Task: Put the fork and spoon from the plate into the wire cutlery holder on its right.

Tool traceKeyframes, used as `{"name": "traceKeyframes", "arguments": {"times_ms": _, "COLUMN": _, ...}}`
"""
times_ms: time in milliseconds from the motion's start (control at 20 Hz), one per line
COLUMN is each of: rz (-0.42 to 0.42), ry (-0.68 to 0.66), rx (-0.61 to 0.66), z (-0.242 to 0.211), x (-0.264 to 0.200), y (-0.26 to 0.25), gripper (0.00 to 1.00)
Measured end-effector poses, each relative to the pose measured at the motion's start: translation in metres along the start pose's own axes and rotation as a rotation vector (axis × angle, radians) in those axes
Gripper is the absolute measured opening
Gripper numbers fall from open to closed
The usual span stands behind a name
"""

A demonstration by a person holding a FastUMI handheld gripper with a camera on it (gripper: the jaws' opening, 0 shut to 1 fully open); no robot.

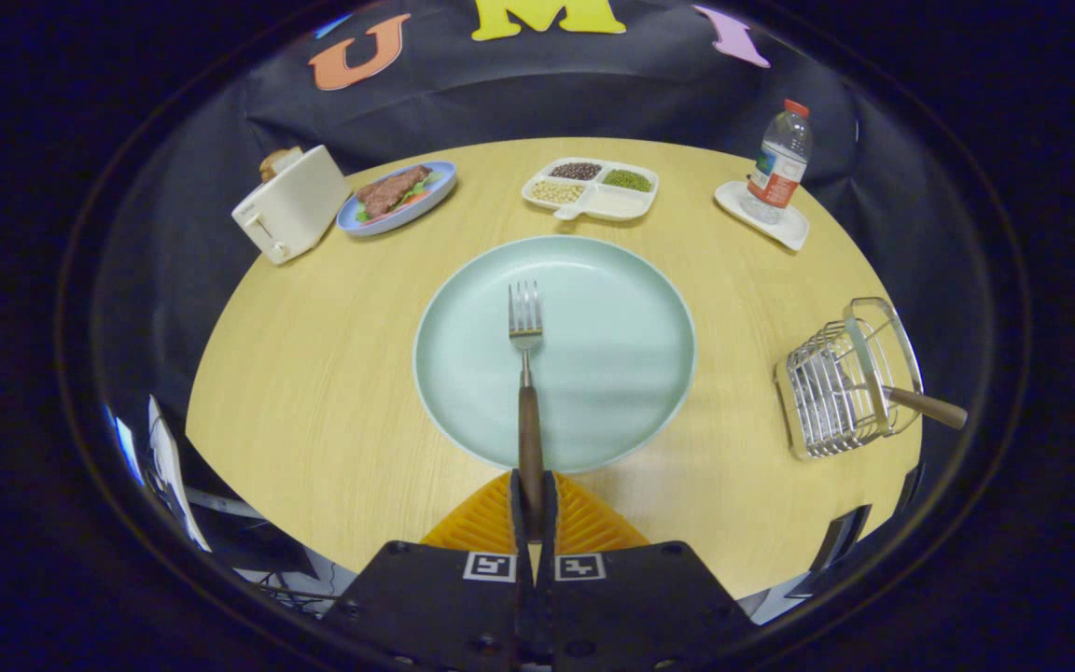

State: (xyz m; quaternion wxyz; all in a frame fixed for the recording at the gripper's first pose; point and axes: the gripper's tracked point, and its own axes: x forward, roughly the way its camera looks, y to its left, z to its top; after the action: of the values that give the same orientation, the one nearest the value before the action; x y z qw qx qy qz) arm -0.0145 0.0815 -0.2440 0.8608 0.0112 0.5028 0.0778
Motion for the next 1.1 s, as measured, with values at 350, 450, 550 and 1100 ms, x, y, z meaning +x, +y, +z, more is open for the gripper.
{"name": "traceKeyframes", "arguments": {"times_ms": 350, "rz": 0.039, "ry": -0.043, "rx": 0.006, "z": -0.002, "x": -0.031, "y": -0.018, "gripper": 0.0}}
{"name": "traceKeyframes", "arguments": {"times_ms": 450, "rz": 0.061, "ry": -0.045, "rx": 0.002, "z": 0.0, "x": -0.048, "y": -0.022, "gripper": 0.0}}
{"name": "traceKeyframes", "arguments": {"times_ms": 550, "rz": 0.082, "ry": -0.057, "rx": 0.007, "z": 0.006, "x": -0.071, "y": -0.032, "gripper": 0.0}}
{"name": "traceKeyframes", "arguments": {"times_ms": 1100, "rz": -0.025, "ry": -0.084, "rx": 0.072, "z": 0.015, "x": -0.156, "y": -0.179, "gripper": 0.0}}
